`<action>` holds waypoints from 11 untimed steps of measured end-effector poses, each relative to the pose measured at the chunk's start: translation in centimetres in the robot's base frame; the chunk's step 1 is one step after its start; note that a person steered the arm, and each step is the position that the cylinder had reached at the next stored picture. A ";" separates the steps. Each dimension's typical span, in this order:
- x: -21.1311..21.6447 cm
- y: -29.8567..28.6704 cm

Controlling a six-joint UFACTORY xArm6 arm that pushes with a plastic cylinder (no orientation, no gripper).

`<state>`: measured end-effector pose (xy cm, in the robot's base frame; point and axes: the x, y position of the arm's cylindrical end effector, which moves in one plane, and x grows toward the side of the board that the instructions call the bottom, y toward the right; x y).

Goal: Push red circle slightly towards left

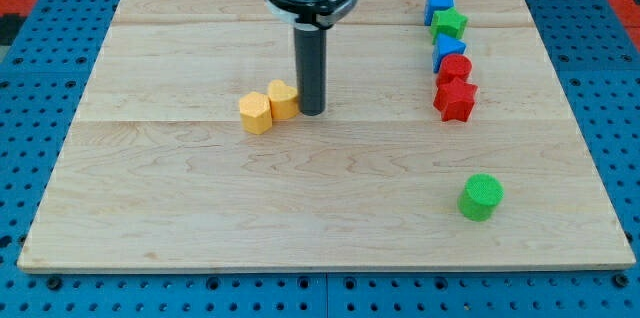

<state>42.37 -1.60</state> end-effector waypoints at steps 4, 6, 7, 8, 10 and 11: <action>1.3 23.4; -5.6 17.8; -6.4 14.2; -4.9 11.3; -4.7 9.8; -5.0 9.8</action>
